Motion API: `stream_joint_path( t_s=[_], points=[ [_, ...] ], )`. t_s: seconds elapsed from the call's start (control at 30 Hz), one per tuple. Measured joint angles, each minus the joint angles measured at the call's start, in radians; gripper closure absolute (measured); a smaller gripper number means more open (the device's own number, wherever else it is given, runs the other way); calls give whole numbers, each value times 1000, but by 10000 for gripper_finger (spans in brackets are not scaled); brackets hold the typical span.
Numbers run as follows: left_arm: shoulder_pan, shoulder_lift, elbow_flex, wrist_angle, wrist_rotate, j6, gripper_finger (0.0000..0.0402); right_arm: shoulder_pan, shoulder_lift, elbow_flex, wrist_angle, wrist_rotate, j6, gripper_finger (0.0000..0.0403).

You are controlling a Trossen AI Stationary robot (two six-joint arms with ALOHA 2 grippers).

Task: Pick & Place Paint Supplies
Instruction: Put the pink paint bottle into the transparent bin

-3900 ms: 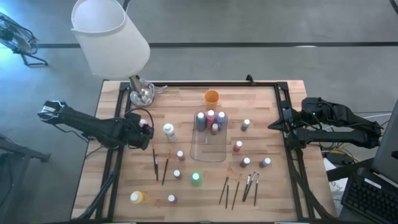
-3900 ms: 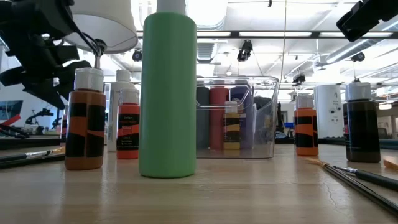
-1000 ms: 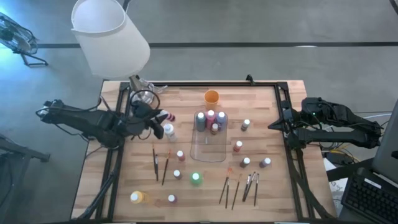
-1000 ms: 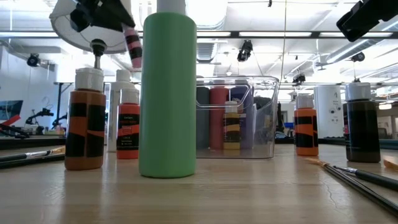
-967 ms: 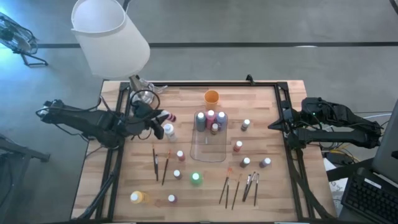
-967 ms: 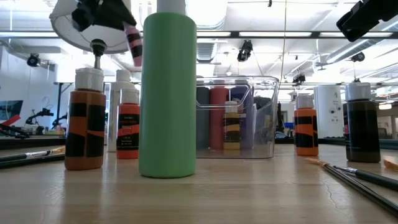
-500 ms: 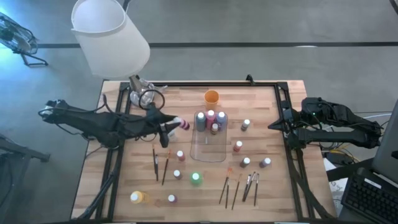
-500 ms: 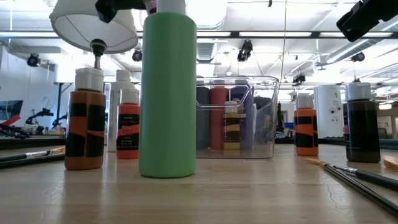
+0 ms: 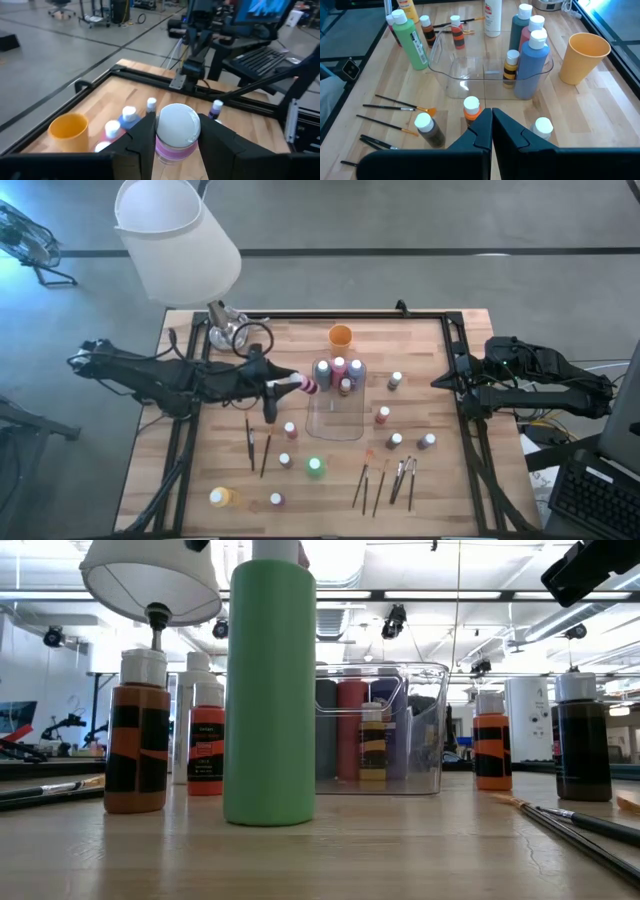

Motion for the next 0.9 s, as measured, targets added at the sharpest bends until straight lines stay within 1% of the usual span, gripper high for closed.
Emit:
stream_joint_path(
  t_s=[0.23,0.47,0.9],
  points=[
    [-40,71,105,-7,6,72,271,0,0,0,0,0,0,394],
    [-100,179,235,-63,6,130,271,0,0,0,0,0,0,394],
    [-192,363,479,-277,2,120,271,0,0,0,0,0,0,394]
  ],
)
